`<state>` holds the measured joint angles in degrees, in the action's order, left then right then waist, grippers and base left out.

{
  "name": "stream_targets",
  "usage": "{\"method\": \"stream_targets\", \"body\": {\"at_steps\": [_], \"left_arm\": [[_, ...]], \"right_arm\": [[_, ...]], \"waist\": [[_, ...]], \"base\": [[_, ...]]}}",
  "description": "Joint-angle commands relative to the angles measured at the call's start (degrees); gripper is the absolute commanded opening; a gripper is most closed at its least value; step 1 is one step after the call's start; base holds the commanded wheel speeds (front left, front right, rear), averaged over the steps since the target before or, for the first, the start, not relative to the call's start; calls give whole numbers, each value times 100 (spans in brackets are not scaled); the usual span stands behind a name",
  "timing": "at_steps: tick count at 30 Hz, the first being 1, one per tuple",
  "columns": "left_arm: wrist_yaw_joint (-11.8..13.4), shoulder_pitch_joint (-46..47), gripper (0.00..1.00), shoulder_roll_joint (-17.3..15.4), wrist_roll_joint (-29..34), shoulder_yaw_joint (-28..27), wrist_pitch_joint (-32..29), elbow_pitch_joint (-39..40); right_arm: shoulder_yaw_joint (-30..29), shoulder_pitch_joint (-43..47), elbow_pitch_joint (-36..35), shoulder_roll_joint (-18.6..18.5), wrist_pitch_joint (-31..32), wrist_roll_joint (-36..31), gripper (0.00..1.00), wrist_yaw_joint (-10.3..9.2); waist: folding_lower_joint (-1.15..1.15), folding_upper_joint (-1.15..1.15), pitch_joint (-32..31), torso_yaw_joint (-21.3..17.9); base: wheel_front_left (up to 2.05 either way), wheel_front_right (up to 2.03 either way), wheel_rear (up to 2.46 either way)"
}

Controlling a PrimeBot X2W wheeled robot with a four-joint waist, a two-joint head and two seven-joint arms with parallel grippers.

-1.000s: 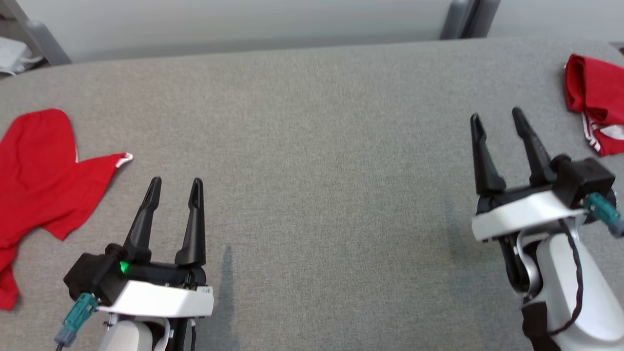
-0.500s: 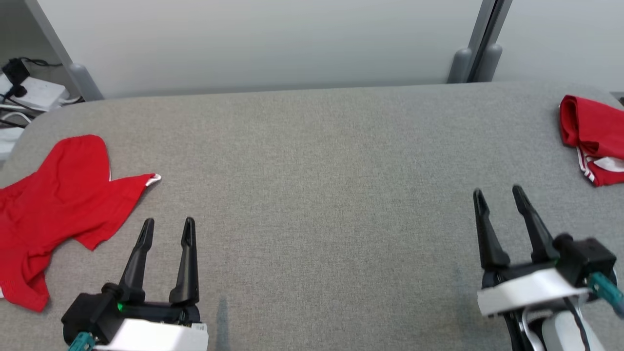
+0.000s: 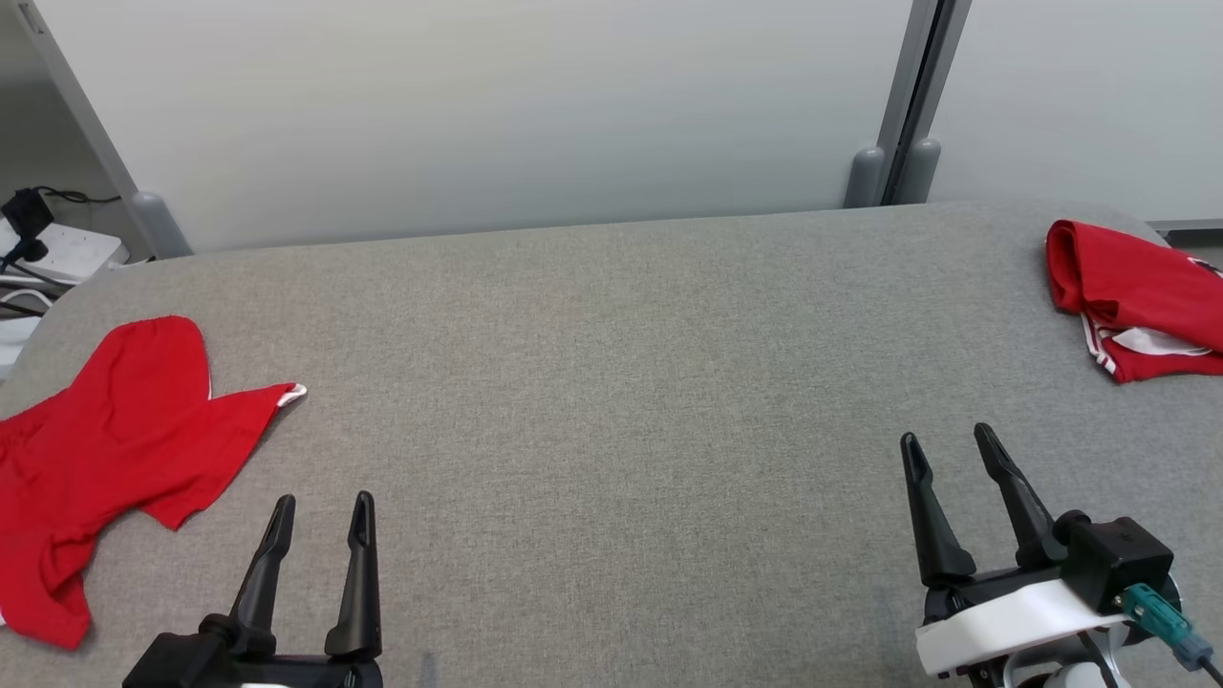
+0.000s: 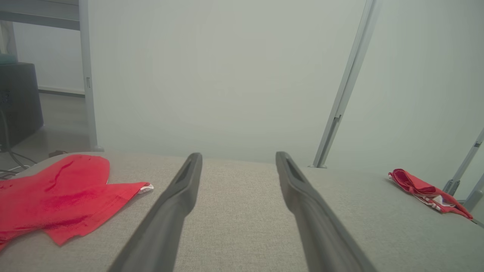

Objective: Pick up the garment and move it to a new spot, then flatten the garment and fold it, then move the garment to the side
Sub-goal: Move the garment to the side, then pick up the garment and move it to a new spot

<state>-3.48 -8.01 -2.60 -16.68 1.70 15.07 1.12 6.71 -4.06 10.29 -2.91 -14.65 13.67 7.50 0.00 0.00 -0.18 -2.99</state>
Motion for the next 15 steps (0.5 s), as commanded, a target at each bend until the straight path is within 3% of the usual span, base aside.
{"method": "stream_targets", "body": {"at_steps": [1, 15], "left_arm": [[22, 127, 100, -28, -27, -198, -7, 125], [102, 52, 100, -28, -49, -236, -7, 47]], "right_arm": [[164, -54, -130, -8, -35, -39, 100, -1], [189, -21, -60, 0, -35, -50, 100, -1]], "waist": [[0, 0, -35, -21], [0, 0, -123, -37]], "base": [[0, 0, 0], [0, 0, 0]]}}
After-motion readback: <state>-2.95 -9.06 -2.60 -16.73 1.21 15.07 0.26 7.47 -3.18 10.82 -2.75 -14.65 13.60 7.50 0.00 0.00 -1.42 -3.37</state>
